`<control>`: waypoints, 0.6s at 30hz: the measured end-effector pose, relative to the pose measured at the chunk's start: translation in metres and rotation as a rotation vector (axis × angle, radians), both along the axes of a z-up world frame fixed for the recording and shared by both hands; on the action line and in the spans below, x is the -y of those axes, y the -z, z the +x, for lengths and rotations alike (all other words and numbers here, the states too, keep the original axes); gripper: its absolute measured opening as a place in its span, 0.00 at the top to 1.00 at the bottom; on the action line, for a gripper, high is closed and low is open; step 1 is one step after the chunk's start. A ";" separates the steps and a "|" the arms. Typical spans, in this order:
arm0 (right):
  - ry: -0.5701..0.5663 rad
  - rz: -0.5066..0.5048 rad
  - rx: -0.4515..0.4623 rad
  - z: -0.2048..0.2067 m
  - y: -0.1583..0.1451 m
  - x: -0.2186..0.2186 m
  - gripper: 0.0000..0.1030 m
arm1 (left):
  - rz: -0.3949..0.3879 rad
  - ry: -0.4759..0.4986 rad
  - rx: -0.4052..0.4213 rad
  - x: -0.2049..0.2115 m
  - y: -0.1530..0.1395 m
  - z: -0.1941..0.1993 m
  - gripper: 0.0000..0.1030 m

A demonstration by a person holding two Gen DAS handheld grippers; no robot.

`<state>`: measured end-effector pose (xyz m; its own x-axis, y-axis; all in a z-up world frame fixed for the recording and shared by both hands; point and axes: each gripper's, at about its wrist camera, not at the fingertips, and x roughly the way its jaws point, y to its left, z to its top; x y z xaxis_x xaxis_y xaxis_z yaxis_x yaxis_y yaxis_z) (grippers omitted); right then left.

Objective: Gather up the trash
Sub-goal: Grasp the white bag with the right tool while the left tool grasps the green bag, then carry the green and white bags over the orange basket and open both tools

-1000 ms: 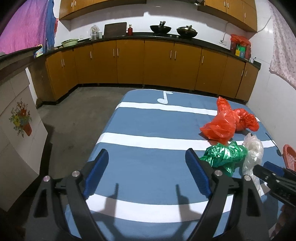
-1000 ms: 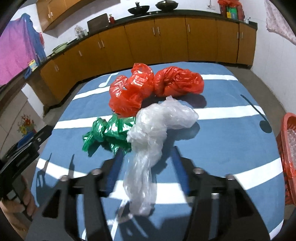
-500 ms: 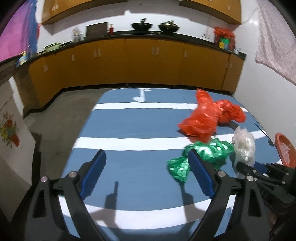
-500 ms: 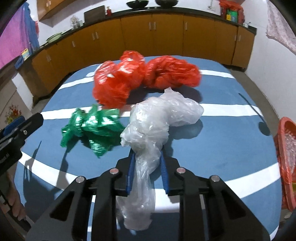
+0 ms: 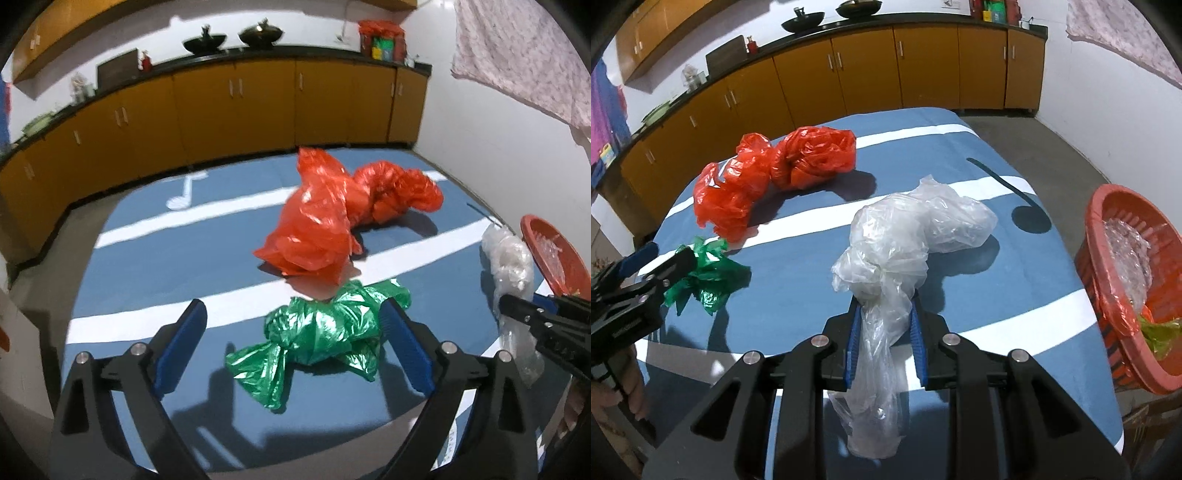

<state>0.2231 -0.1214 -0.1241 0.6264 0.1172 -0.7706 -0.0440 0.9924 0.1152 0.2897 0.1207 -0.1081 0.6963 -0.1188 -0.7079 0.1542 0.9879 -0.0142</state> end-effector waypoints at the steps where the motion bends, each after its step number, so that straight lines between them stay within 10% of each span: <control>1: -0.001 0.001 0.000 0.000 0.000 0.000 0.76 | -0.004 0.010 -0.012 0.001 0.003 0.002 0.12; 9: -0.008 0.012 0.000 -0.002 -0.001 -0.001 0.76 | -0.037 0.065 -0.082 0.011 0.016 0.003 0.49; 18: -0.003 0.020 0.025 -0.014 -0.014 0.004 0.76 | -0.054 0.052 -0.055 0.018 0.007 -0.015 0.57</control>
